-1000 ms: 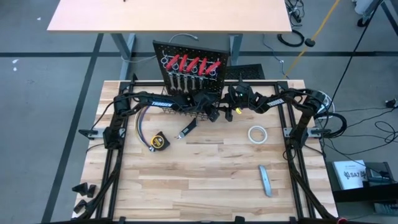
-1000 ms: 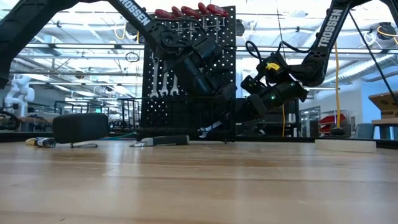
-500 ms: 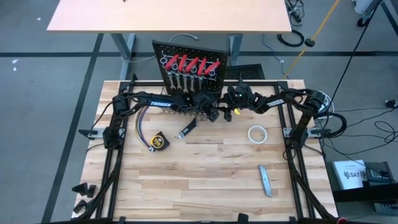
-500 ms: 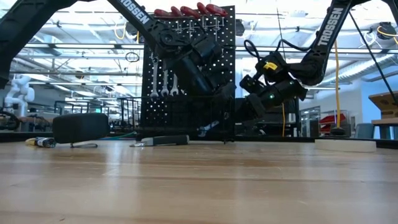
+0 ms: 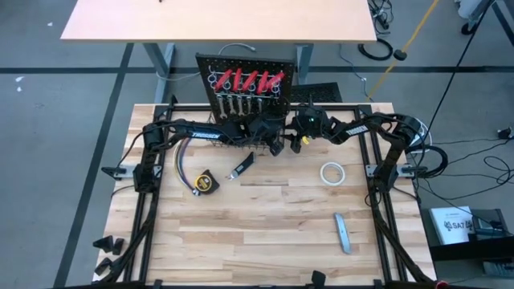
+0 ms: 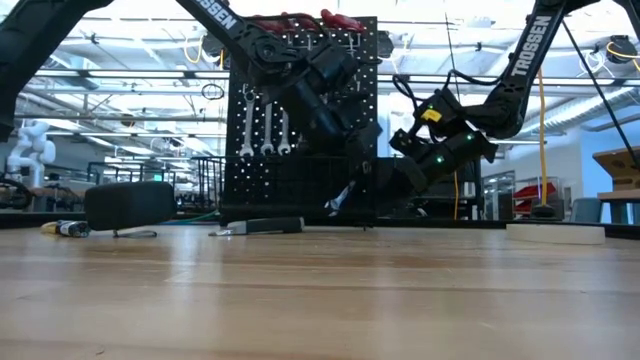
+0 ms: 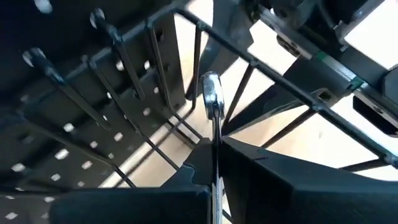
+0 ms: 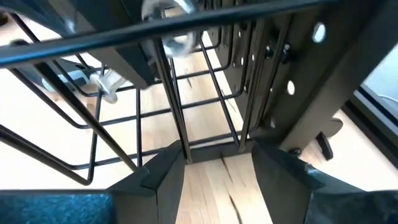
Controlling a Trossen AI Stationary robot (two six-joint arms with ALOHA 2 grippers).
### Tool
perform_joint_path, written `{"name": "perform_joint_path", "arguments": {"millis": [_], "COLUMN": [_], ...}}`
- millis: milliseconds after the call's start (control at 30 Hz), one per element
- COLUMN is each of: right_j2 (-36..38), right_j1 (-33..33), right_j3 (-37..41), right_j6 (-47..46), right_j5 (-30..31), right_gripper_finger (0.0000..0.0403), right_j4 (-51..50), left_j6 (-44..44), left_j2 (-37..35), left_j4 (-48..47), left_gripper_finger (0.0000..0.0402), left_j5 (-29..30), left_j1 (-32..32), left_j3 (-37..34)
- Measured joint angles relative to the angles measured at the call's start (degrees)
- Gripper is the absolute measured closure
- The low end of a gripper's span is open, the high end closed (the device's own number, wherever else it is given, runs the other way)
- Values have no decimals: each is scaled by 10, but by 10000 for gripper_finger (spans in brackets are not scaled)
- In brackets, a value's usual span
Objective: Hang tools onto peg board
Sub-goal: Hang the wrench on the peg board
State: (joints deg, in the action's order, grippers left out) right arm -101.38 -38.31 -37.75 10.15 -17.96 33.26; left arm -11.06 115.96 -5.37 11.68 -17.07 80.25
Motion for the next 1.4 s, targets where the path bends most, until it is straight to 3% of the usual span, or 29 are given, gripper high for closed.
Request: {"name": "perform_joint_path", "arguments": {"millis": [200,667,833,1400], "right_j2": [0,0,-1,-1], "right_j1": [0,-7,-15,-15], "right_j3": [1,1,1,2], "right_j6": [-1,5,5,-1], "right_j5": [0,1,1,-3], "right_gripper_finger": [226,227,227,227], "right_j4": [-10,-31,-32,-29], "left_j6": [18,77,104,95], "left_j2": [-1,-27,-44,-45], "left_j4": [26,73,87,42], "left_gripper_finger": [389,389,389,389], "left_j5": [61,110,108,18], "left_j1": [14,40,53,73], "left_j3": [0,0,0,-2]}}
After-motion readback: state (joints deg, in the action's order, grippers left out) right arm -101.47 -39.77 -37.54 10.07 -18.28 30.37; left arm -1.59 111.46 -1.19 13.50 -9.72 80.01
